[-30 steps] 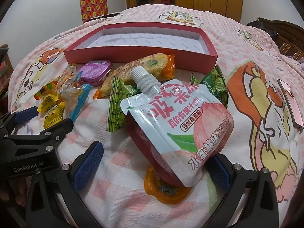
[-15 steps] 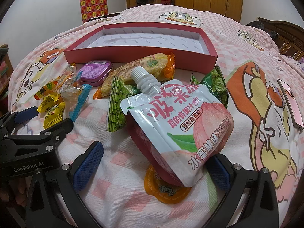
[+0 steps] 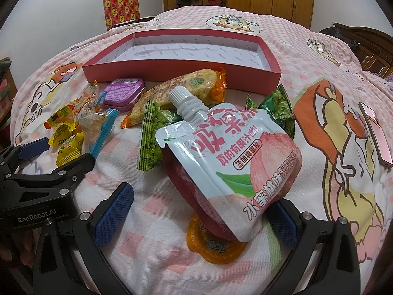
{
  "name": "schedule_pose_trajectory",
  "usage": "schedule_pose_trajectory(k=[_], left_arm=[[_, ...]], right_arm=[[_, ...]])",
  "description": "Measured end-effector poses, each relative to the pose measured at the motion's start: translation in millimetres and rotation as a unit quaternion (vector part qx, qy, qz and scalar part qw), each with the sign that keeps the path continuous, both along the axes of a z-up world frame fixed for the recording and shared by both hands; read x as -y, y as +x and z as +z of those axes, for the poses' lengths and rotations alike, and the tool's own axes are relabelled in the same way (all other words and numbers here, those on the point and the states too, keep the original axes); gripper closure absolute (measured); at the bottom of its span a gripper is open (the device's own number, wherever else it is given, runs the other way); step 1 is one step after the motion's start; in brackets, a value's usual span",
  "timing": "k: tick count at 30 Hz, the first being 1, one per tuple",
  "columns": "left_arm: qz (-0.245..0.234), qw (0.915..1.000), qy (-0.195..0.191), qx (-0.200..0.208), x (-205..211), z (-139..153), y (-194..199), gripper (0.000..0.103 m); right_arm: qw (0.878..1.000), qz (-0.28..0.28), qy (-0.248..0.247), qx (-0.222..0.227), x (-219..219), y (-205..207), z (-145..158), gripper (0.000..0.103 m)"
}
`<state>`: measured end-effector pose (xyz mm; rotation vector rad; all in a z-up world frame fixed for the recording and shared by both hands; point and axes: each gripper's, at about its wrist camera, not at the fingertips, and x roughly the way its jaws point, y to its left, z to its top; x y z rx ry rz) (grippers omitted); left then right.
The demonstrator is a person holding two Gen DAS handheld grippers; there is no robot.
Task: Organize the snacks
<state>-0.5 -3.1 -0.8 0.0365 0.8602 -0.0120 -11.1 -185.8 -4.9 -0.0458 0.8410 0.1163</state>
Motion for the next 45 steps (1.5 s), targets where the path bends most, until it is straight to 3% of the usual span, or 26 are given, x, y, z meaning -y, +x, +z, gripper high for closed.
schedule_pose_trajectory(k=[35, 45], left_arm=[[0.0, 1.0, -0.001, -0.001, -1.5, -0.5, -2.0, 0.0], [-0.005, 1.0, -0.007, -0.003, -4.2, 7.8, -5.9, 0.001]], right_arm=[[1.0, 0.0, -0.001, 0.001, -1.0, -1.7, -2.8, 0.0], [1.0, 0.006, 0.007, 0.0, 4.6, -6.0, 9.1, 0.0]])
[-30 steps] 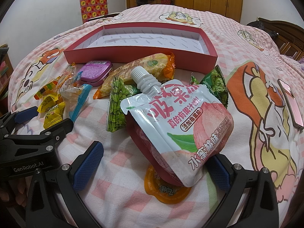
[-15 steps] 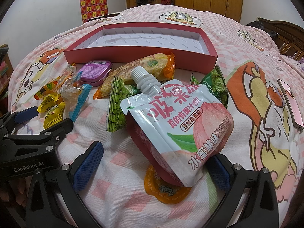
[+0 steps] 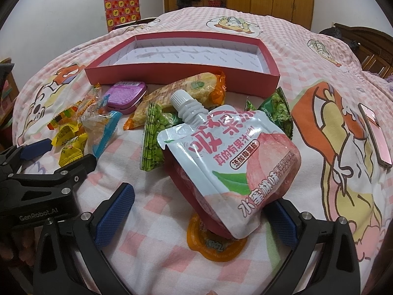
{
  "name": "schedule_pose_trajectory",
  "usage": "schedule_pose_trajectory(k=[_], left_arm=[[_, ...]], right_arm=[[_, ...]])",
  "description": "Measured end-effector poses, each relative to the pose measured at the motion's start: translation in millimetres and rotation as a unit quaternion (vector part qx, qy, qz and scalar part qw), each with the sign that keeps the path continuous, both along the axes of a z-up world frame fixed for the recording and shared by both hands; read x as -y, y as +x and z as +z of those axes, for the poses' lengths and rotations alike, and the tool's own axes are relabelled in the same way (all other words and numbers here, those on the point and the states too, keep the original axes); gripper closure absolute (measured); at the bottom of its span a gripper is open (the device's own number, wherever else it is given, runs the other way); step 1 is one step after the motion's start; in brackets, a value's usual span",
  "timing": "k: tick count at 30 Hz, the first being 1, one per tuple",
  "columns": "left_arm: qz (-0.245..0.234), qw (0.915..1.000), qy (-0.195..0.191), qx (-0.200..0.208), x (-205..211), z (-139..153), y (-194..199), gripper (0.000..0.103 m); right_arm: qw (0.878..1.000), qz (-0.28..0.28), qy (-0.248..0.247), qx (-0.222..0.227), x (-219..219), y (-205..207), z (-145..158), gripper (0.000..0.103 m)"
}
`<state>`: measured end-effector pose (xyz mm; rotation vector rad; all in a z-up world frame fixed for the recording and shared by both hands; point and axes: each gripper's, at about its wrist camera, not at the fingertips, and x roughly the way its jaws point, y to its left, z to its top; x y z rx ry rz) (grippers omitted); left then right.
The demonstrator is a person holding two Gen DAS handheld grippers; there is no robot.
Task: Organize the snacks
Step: 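Move the right tool toward the peach juice pouch while the left tool approaches the striped candy pack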
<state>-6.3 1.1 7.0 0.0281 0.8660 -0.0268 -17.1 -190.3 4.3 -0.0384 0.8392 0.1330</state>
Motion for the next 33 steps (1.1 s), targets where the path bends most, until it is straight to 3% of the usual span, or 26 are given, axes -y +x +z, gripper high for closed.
schedule_pose_trajectory(k=[11, 26, 29, 33], left_arm=[[-0.048, 0.9986, -0.01, 0.021, 1.3, 28.9, -9.6, 0.003], [-0.038, 0.9983, -0.011, 0.043, -25.4, 47.4, -6.6, 0.005], [-0.036, 0.9986, -0.017, 0.035, -30.7, 45.0, -4.3, 0.007], [-0.026, 0.9992, -0.018, 0.026, -40.0, 40.9, -1.4, 0.017]], right_arm=[[0.999, 0.017, 0.007, 0.045, 9.5, -12.7, 32.1, 0.0], [0.998, 0.011, 0.031, 0.054, 31.5, -8.4, 43.7, 0.0], [0.998, 0.01, 0.03, 0.058, 33.3, -9.0, 46.8, 0.0], [0.998, 0.013, 0.031, 0.055, 35.1, -8.2, 49.4, 0.0]])
